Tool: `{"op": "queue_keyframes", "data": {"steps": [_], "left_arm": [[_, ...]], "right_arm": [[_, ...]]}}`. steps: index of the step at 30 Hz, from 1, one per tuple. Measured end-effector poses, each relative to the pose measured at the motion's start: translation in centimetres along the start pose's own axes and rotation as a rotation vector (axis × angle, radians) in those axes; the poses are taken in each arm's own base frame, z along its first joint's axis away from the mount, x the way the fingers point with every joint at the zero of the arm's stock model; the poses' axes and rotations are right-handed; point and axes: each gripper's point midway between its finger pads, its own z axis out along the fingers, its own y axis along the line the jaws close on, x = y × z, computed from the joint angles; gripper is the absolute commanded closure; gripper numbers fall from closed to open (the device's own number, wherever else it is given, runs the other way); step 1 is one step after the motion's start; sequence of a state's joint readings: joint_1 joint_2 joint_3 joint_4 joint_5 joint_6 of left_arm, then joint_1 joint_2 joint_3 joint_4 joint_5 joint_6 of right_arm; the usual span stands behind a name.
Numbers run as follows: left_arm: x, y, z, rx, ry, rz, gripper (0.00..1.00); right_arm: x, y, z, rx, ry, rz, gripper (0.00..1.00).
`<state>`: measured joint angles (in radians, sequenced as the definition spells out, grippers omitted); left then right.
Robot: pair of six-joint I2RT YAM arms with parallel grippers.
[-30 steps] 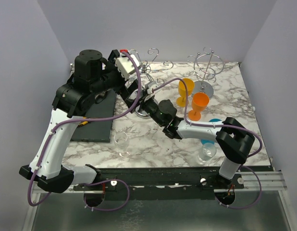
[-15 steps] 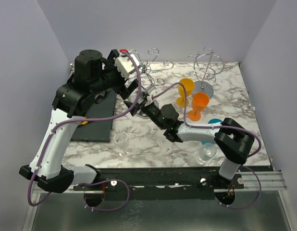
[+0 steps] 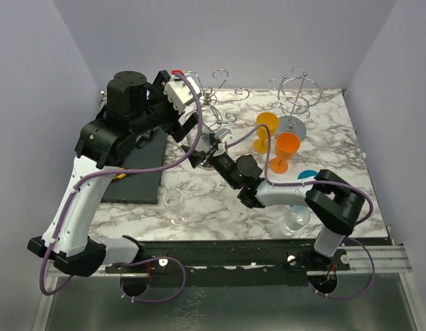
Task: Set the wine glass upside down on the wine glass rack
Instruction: Turn the wine glass upside down at the wine rack.
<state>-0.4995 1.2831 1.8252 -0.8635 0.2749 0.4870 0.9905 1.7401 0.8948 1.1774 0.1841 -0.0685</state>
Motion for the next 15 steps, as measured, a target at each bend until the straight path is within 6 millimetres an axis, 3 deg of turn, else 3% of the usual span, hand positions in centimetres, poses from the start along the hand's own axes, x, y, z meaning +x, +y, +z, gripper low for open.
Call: {"op": "queue_keyframes", "data": {"steps": [8,15], "left_arm": [[0.05,0.1,-0.01,-0.006,0.003,0.0,0.09],[0.06,0.12,-0.02,-0.007,0.004,0.0,0.09]], "right_arm": [[0.28,-0.2,-0.22,0.015,-0.011,0.017,0.09],[-0.07,-0.25,-0.26,0.021,-0.025,0.025,0.05]]}}
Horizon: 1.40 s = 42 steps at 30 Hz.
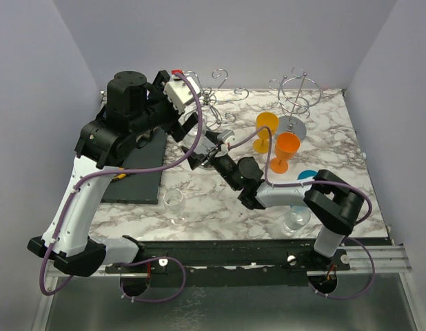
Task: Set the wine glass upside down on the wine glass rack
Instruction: Turn the wine glass upside down at the wine rack, then adjust the wine rack at the center of the board.
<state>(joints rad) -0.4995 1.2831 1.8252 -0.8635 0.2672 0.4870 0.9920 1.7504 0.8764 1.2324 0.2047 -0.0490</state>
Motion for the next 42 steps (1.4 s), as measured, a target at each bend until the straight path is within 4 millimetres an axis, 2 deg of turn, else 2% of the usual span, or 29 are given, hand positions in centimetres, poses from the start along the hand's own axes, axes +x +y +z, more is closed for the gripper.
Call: {"op": "queue_keyframes", "data": {"steps": [7,10,12,17,22,26,30,34,36,38,40,42], "left_arm": [[0.0,0.0,0.0,0.0,0.0,0.0,0.09],[0.0,0.0,0.0,-0.001,0.001,0.0,0.08],[0.1,0.0,0.0,-0.003,0.003,0.0,0.08],[0.1,0.1,0.1,-0.003,0.01,-0.015,0.07],[-0.2,0.2,0.6,0.001,0.015,-0.06,0.05],[-0.3,0.2,0.9,0.004,0.019,-0.093,0.03],[-0.1,0.1,1.3,0.01,0.032,-0.119,0.02],[-0.2,0.3,2.2,0.013,0.041,-0.149,0.05],[-0.2,0.5,3.0,0.014,0.048,-0.169,0.07],[-0.1,0.7,4.1,0.018,0.06,-0.191,0.1],[0.4,0.8,5.1,0.021,0.078,-0.21,0.15],[1.0,0.9,6.1,0.022,0.101,-0.225,0.21]], "right_arm": [[0.0,-0.2,-1.5,-0.003,0.04,-0.004,0.05],[-0.8,-0.5,-2.9,-0.005,0.077,0.004,0.05],[-2.0,-0.6,-3.7,-0.004,0.107,0.027,0.04],[-6.5,-1.0,-5.3,0.022,0.187,0.112,0.01],[-10.7,-2.3,-6.5,0.13,0.345,0.203,0.0],[-11.8,-4.1,-9.6,0.281,0.502,0.269,0.0],[-11.6,-6.0,-14.2,0.437,0.65,0.305,0.0],[-12.9,-7.8,-17.7,0.544,0.688,0.303,0.02],[-14.1,-8.4,-18.0,0.571,0.664,0.297,0.05],[-15.1,-8.7,-17.3,0.58,0.639,0.284,0.08],[-15.6,-9.1,-16.1,0.588,0.63,0.263,0.12],[-15.7,-9.9,-13.9,0.6,0.627,0.242,0.18]]}}
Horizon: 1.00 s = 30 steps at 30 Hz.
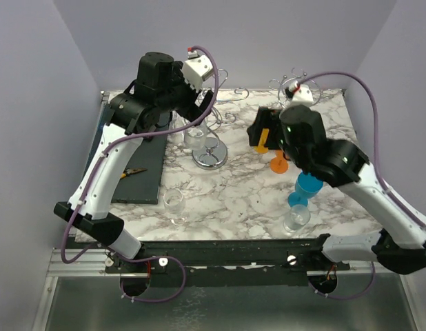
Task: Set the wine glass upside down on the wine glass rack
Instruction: Adjust the wine rack at the center of the board.
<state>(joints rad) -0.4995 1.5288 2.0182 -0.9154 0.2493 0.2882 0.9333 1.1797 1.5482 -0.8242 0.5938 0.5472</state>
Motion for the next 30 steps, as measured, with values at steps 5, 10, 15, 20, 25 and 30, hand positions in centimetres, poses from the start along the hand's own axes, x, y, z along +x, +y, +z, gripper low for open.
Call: {"op": "queue_keyframes", "data": {"steps": [5,10,15,20,25,30], "left_arm": [[0.7,0.4,1.1,-0.009,0.03,-0.015,0.27],[0.5,0.9,0.9,-0.036,0.026,-0.012,0.38],[0.2,1.4,1.0,-0.064,0.016,-0.008,0.55],[0.5,2.2,1.5,-0.104,0.012,-0.01,0.61],[-0.4,2.8,1.9,-0.123,-0.013,-0.02,0.61],[-0.5,3.1,2.8,-0.125,-0.017,-0.031,0.6]], "right_arm": [[-3.4,-1.9,7.6,0.057,0.014,0.036,0.23],[-7.3,-2.5,11.5,0.006,0.004,0.056,0.24],[-11.7,0.1,13.3,-0.128,-0.064,0.062,0.28],[-10.3,0.7,15.9,-0.188,0.001,0.058,0.29],[-7.1,0.6,17.7,-0.206,0.092,0.055,0.4],[-4.6,0.5,18.2,-0.228,0.137,0.058,0.49]]}}
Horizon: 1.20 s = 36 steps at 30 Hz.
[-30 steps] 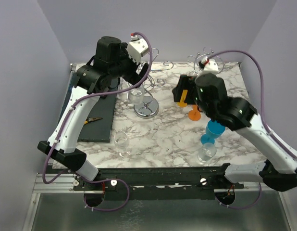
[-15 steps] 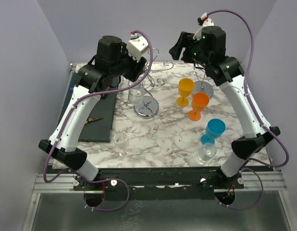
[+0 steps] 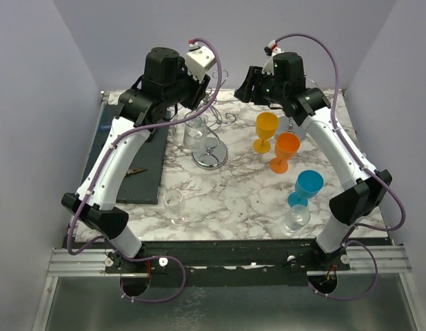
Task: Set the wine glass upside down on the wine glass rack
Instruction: Adjust the wine rack at the center of the board.
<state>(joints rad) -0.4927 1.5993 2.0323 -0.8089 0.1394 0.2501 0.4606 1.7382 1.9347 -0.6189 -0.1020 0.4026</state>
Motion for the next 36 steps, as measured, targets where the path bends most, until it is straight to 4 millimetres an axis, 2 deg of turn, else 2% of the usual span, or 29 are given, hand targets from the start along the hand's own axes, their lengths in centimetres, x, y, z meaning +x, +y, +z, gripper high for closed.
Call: {"op": "queue_keyframes", "data": {"steps": [2,7,19,22,36], "left_arm": [[0.3,0.0,0.4,0.004,0.009,-0.004,0.6],[1.1,-0.1,1.5,0.011,0.037,-0.01,0.6],[2.7,0.2,3.4,0.005,0.087,-0.007,0.62],[3.4,0.4,4.1,-0.001,0.107,-0.009,0.62],[3.2,0.1,4.6,0.019,0.107,-0.01,0.63]], "right_arm": [[0.4,0.1,-0.1,-0.014,-0.001,0.001,0.54],[-0.1,0.5,-0.7,-0.038,-0.031,-0.003,0.73],[0.2,1.0,-1.1,-0.082,-0.061,0.048,0.98],[0.5,0.9,-1.5,-0.081,-0.076,0.061,1.0],[1.9,0.7,-4.0,-0.087,-0.186,0.168,1.0]]}}
